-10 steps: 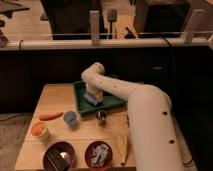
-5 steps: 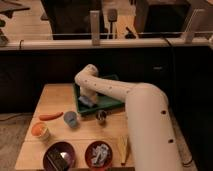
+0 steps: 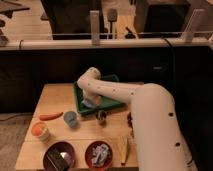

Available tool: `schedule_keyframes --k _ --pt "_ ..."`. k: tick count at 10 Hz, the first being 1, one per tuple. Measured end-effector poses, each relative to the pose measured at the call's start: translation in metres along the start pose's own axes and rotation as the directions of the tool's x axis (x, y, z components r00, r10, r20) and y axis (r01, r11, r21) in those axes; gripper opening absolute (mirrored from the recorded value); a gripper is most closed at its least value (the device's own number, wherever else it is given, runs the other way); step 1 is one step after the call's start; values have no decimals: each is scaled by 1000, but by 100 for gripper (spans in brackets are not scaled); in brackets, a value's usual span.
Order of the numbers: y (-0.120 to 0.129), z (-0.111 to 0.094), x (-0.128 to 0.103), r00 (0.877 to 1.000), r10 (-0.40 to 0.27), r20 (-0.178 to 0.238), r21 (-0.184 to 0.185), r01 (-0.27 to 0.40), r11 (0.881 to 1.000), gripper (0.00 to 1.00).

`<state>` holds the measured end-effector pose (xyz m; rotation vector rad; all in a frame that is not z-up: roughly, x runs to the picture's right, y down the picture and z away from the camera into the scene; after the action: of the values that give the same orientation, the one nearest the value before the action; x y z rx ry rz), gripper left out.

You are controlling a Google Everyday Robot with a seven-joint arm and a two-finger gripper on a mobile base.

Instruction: Wipe tray with sponge

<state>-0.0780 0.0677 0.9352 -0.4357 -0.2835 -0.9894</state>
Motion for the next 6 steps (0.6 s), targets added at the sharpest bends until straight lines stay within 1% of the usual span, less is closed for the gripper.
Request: schedule_keyframes --k 1,2,5,6 --pt "10 1 12 1000 24 -9 -14 -24 1000 68" --pt "12 2 17 999 36 -14 -16 -37 999 68" --pt "5 2 37 996 83 -28 -7 -83 997 68" --pt "1 1 40 996 88 -30 -2 -88 996 68"
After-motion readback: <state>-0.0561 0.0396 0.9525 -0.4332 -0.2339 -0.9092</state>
